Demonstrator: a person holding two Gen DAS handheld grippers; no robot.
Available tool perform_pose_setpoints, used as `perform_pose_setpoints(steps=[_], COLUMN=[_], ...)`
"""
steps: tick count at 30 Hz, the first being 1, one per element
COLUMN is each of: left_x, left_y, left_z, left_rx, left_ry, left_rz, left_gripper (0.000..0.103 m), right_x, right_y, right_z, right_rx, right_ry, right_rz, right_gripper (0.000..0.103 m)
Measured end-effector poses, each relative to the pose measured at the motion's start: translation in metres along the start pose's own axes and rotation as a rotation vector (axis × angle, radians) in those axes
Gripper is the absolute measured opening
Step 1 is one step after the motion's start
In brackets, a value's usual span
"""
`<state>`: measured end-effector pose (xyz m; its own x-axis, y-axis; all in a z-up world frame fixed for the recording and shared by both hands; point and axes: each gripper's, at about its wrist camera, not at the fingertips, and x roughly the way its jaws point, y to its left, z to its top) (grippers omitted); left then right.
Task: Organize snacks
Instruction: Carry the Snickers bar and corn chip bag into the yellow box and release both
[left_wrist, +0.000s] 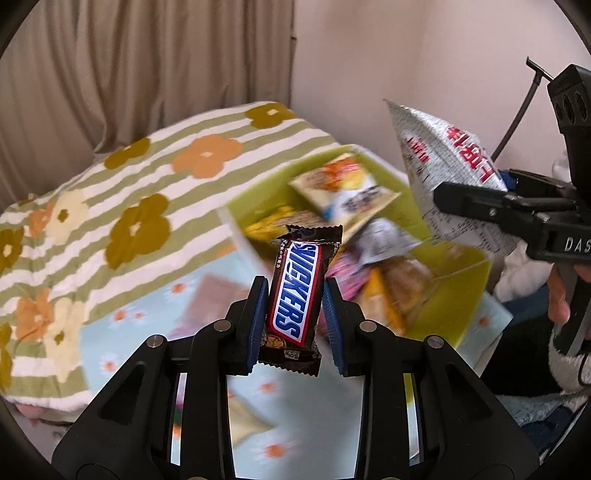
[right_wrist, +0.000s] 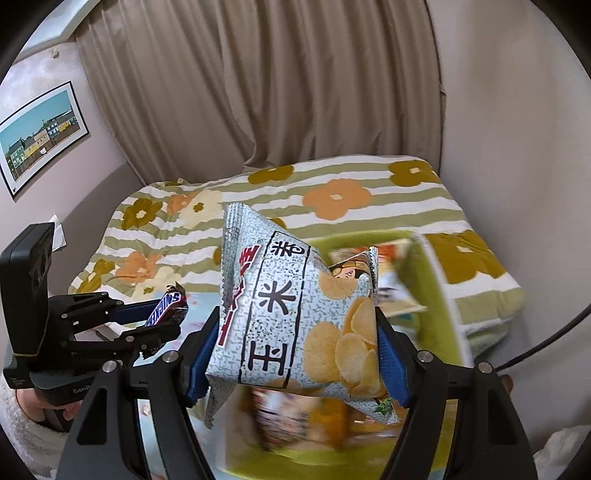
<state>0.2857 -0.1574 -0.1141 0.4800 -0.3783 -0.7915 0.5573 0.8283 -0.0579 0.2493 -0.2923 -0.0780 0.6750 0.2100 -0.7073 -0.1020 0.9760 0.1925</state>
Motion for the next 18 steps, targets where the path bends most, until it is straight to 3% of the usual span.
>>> perform_pose_setpoints(steps=[7,15,16,18], left_x=[0.047,0.078,0.079,0.08], left_y=[-0.077,-0.112,-0.113,-0.112], left_z=[0.01,0.002,0.0,-0.005], left_rx=[-0.002,0.06,0.064,0.064], left_ry=[0.068,0.168,0.181,0.186], left_rz=[-0.042,0.028,0.03,0.039], left_gripper=[0.027,0.028,0.03,0.057], right_x=[-0.009,-0.005,-0.004,-0.003], right_y=[-0.065,-0.085,-0.084,-0.082], right_z=[-0.015,-0.028,-0.028,-0.029], right_rx=[0.047,0.077,0.076,0.066], right_ry=[0.046,0.083,0.085,0.092], right_rz=[0.008,0.055,0.062,0.071], right_gripper=[0.07,0.07,0.07,0.07])
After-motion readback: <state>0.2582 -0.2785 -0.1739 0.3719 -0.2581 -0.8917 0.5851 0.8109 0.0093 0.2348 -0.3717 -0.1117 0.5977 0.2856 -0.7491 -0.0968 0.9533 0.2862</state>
